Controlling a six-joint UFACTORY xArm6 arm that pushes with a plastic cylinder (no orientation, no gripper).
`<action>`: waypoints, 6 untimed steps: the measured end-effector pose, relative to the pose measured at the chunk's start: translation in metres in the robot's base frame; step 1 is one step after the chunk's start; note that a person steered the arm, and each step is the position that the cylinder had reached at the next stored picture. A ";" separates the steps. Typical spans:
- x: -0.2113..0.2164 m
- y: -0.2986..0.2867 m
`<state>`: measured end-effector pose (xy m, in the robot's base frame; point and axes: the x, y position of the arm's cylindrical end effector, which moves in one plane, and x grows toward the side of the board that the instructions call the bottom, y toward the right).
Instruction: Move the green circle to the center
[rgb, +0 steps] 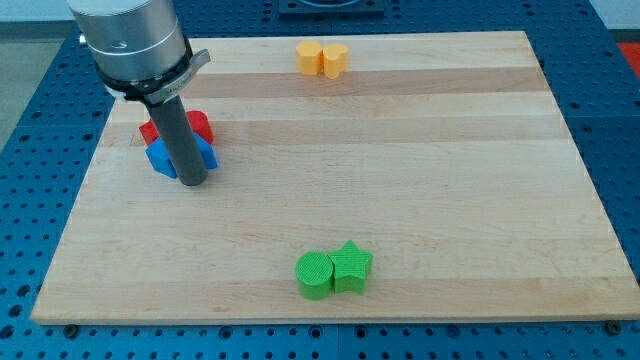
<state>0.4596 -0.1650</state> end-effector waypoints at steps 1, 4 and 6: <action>0.036 0.025; 0.158 0.091; 0.159 0.103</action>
